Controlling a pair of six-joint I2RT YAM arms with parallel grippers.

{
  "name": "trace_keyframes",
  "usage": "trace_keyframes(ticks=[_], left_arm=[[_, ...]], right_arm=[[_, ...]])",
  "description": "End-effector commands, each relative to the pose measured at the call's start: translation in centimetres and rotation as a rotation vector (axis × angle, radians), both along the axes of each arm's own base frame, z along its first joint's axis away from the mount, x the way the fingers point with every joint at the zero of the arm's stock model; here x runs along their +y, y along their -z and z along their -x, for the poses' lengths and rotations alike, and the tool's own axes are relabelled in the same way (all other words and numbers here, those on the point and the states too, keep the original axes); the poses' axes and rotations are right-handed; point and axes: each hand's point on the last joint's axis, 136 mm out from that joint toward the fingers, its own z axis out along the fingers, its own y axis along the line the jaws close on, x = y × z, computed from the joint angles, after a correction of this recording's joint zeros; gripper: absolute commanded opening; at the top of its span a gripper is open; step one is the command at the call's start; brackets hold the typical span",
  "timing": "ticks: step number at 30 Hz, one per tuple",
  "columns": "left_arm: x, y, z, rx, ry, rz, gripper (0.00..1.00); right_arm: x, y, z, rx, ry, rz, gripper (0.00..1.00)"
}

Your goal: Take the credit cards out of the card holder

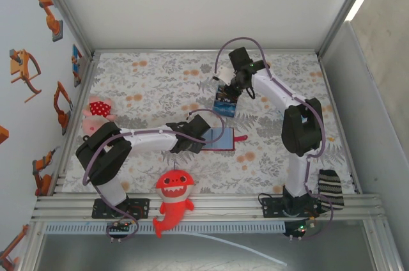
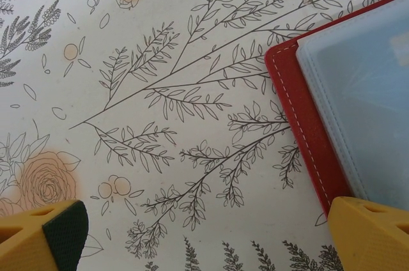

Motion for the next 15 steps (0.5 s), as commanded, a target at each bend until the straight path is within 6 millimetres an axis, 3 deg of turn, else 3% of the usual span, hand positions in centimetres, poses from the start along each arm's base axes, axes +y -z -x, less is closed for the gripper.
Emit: trace_keyframes(ticks=[1, 15], left_arm=[[1.3, -0.2, 0.0, -0.004, -0.012, -0.045, 0.97], [0.4, -2.8, -0.4, -0.037, 0.005, 0.013, 0.97]], right_arm=[[-0.2, 0.6, 0.0, 0.015, -0.022, 0.012, 0.0], [-0.4, 1.6, 0.0, 0.042, -0.052, 0.021, 0.0]])
